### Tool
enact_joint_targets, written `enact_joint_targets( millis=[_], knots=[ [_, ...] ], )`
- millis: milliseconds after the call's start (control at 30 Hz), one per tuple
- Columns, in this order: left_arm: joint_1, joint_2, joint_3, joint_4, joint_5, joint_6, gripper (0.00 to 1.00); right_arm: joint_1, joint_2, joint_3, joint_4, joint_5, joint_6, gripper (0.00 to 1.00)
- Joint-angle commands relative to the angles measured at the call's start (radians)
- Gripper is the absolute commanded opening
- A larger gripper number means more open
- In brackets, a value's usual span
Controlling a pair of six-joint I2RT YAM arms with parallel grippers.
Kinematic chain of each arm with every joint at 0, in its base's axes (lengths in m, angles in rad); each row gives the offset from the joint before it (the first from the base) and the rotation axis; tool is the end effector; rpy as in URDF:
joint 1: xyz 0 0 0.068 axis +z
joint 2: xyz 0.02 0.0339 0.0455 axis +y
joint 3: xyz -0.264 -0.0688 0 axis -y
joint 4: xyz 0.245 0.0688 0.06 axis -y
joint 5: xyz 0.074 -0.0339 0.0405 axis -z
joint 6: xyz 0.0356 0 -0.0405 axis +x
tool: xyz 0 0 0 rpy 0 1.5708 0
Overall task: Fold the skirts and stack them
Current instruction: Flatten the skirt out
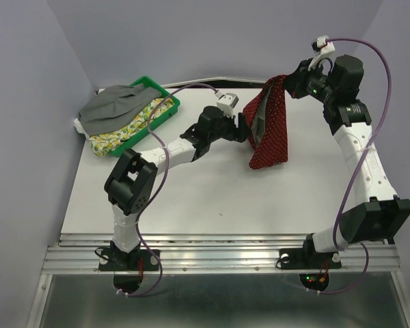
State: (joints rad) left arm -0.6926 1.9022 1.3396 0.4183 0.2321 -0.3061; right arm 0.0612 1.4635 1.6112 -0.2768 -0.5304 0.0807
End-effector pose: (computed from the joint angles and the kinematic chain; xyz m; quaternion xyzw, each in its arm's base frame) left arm 0.3431 -0.2953 0.2676 0.2186 0.7226 -0.3881 0.5286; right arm 0.3274 0.0381 0.4579 -0.1659 0.7266 0.2416 0.6214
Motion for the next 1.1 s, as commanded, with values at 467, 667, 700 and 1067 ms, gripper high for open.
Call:
enact_joint_targets(
  millis=[467,667,700,1067],
  knots=[
    [-0.021,0.035,-0.017,0.086,-0.025,-0.059,0.86,0.011,-0.017,0.067,0.106,0.021,0.113,0.01],
    [-0.053,0.078,0.001,0.079,-0.077,-0.062,0.79,0.011,0.001,0.098,0.100,0.020,0.143,0.01],
    [-0.053,0.089,0.018,0.057,-0.094,-0.064,0.72,0.011,0.004,0.105,0.093,0.021,0.137,0.01],
    [0.159,0.006,0.213,-0.251,-0.094,0.021,0.23,0.002,-0.028,0.059,0.057,0.246,-0.048,0.01]
  ],
)
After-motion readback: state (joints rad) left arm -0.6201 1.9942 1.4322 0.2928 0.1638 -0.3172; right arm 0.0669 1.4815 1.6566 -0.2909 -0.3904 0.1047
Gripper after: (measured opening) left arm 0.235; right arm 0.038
